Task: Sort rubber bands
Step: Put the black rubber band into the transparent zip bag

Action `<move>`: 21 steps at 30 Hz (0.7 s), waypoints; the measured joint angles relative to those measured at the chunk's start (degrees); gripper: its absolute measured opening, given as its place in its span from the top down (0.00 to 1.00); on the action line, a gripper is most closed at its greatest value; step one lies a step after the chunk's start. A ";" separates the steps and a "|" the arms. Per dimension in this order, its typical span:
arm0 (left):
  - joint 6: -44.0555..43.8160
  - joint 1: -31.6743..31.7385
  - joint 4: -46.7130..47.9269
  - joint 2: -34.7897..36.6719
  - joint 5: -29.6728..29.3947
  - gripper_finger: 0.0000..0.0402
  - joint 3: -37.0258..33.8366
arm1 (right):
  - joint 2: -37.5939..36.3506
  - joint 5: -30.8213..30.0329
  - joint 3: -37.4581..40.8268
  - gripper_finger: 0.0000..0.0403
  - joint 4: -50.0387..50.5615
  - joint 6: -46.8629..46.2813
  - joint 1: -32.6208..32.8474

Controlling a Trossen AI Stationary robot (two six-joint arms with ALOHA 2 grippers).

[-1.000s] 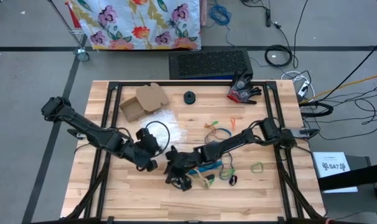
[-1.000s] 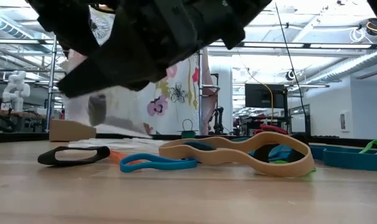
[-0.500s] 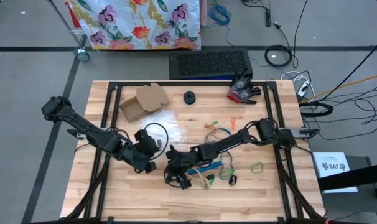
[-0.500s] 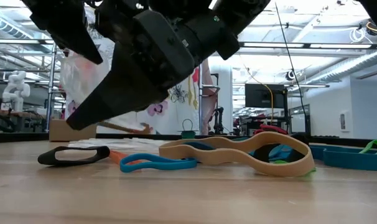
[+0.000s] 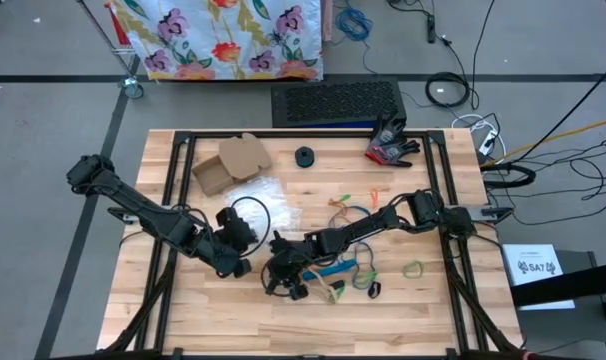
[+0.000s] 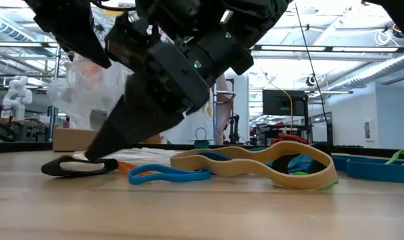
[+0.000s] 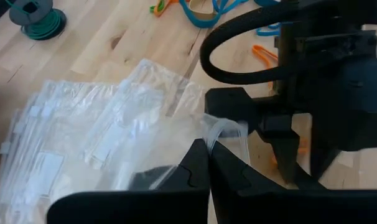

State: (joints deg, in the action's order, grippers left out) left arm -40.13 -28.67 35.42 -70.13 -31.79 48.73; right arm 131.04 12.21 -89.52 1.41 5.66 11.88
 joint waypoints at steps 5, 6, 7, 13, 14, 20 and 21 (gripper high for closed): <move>0.43 0.00 0.05 0.00 -0.17 1.00 0.00 | 0.00 -0.23 0.00 0.81 1.51 1.58 0.07; 0.43 0.00 0.06 0.00 -0.20 1.00 0.00 | 0.00 -0.40 0.00 0.83 2.00 1.71 0.09; 0.45 0.01 0.06 0.00 -0.21 1.00 0.00 | 0.00 -0.89 0.00 0.86 2.30 2.02 0.09; 0.52 0.01 0.35 0.00 -0.22 1.00 0.00 | -1.44 -8.58 0.00 0.99 5.74 3.52 0.17; 0.51 0.00 0.43 0.00 -0.22 1.00 0.00 | -2.04 -10.03 0.00 0.99 6.90 4.08 0.13; 0.50 0.02 1.16 0.00 -0.30 1.00 0.00 | -6.72 -14.03 0.04 1.00 14.10 4.62 0.02; 0.50 0.02 1.24 0.00 -0.36 1.00 0.00 | -7.29 -14.04 0.04 1.00 14.90 4.60 0.02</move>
State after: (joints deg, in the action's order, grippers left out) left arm -39.64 -28.64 36.66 -70.13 -32.16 48.73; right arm 123.75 -1.84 -89.47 16.31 10.26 11.90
